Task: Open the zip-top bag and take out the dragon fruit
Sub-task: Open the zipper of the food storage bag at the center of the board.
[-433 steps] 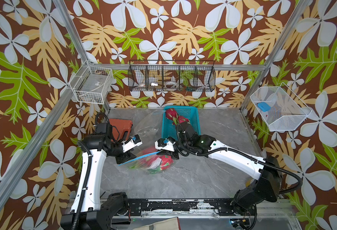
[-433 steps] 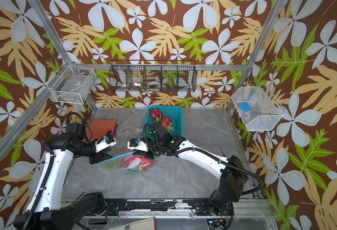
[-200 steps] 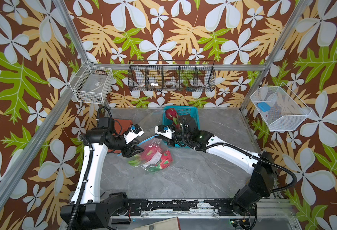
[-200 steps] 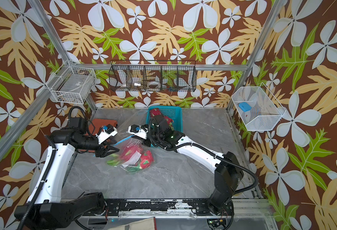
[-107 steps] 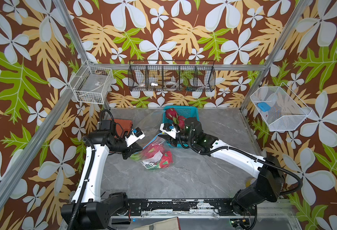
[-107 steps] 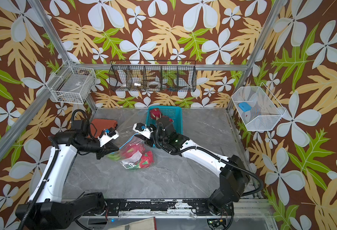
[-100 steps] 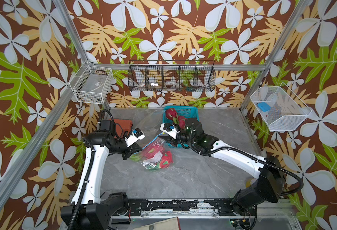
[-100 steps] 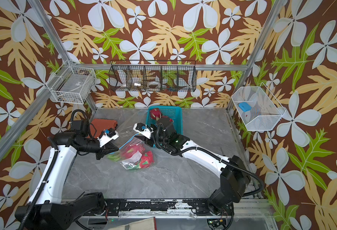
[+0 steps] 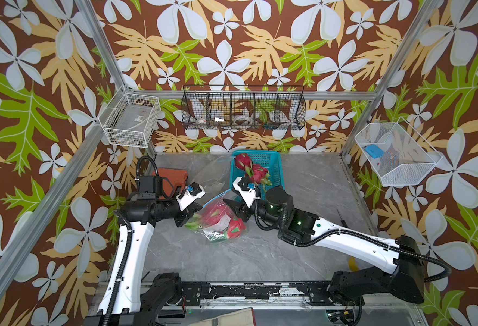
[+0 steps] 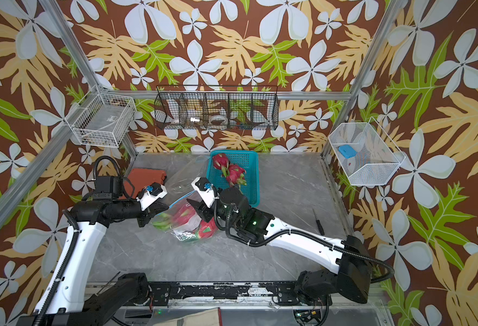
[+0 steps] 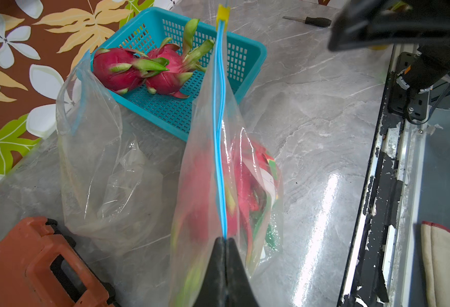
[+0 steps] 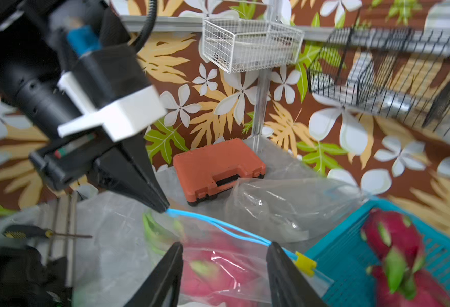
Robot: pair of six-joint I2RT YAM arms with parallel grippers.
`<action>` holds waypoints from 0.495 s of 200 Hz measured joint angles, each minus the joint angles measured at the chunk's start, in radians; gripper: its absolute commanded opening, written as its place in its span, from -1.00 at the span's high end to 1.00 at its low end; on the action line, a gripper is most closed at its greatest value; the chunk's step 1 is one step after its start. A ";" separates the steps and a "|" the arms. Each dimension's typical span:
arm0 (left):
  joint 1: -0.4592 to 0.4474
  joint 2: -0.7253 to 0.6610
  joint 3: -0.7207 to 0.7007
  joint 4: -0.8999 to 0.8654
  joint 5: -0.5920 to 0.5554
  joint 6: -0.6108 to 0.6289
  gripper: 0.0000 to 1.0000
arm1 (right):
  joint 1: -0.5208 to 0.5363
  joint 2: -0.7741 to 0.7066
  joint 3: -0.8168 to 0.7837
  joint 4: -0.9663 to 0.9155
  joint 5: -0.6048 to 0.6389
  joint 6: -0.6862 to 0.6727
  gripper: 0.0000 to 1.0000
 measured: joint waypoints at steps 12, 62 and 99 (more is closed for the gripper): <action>-0.011 -0.008 -0.011 0.016 -0.008 -0.003 1.00 | -0.008 0.050 0.077 -0.053 -0.013 0.132 0.03; -0.075 -0.026 -0.058 0.066 -0.040 -0.048 1.00 | -0.021 0.112 0.174 -0.234 -0.122 0.448 0.22; -0.119 -0.026 -0.078 0.085 -0.069 -0.058 1.00 | -0.021 0.033 0.061 -0.247 -0.165 0.540 0.45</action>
